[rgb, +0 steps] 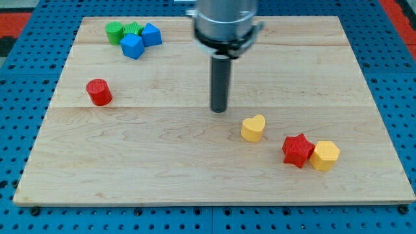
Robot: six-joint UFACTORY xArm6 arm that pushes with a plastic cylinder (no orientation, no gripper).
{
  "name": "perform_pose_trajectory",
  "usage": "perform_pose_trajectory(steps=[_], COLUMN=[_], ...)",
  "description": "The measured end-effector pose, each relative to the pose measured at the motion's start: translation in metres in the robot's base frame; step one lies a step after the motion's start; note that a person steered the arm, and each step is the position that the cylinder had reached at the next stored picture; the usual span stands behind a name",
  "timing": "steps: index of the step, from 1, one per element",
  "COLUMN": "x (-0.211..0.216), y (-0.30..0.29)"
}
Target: Push the yellow heart above the red star
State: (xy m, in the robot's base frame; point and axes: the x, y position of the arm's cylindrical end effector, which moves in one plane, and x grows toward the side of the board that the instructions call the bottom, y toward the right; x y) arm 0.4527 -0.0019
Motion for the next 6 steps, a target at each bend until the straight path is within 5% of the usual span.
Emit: perform_pose_trajectory(steps=[1, 5, 6], x=[0.038, 0.032, 0.023], y=[0.005, 0.13, 0.089])
